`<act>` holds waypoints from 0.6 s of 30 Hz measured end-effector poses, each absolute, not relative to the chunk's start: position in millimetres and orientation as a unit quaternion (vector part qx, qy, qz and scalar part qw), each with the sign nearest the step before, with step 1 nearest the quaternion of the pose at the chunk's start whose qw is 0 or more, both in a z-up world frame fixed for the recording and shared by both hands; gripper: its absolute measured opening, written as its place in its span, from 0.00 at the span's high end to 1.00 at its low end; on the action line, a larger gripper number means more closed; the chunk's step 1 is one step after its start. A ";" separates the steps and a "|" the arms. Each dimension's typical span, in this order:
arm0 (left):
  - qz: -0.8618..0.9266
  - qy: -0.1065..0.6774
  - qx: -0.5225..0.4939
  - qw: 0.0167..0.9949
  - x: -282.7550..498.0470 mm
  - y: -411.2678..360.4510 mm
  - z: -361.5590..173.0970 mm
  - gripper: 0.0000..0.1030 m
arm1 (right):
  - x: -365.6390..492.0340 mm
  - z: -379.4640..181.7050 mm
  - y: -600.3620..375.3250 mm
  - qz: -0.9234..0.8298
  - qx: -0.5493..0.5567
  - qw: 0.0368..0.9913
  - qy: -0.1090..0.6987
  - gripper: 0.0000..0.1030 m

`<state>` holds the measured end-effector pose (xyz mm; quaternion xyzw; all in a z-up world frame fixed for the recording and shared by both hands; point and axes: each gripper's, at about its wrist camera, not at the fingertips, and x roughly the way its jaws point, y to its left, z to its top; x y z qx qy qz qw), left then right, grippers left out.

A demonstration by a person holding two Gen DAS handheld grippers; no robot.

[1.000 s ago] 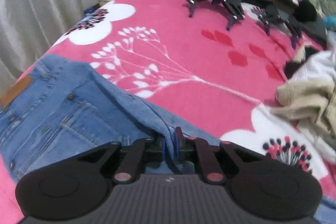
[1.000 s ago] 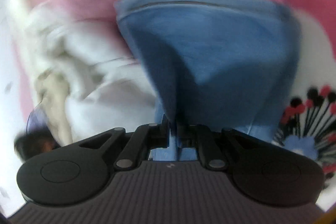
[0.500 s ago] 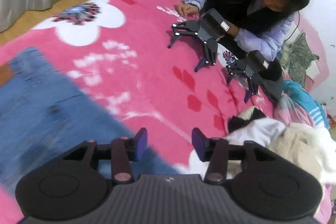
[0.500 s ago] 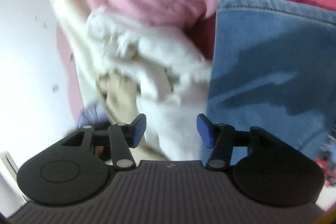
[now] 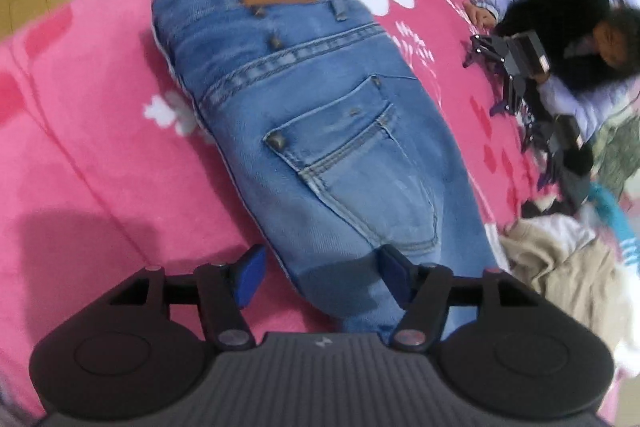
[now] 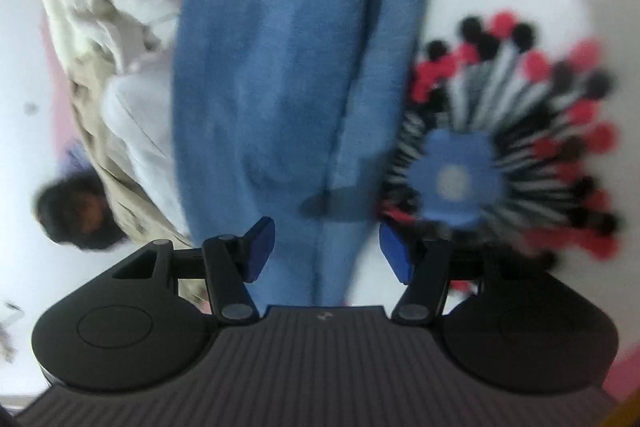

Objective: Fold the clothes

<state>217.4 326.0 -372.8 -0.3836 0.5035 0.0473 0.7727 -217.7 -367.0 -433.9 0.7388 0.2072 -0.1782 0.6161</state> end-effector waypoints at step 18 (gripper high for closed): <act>0.101 0.462 -0.396 0.787 227.9 326.1 -387.3 0.77 | -187.7 -450.2 -348.8 -0.210 0.711 0.645 0.187 0.91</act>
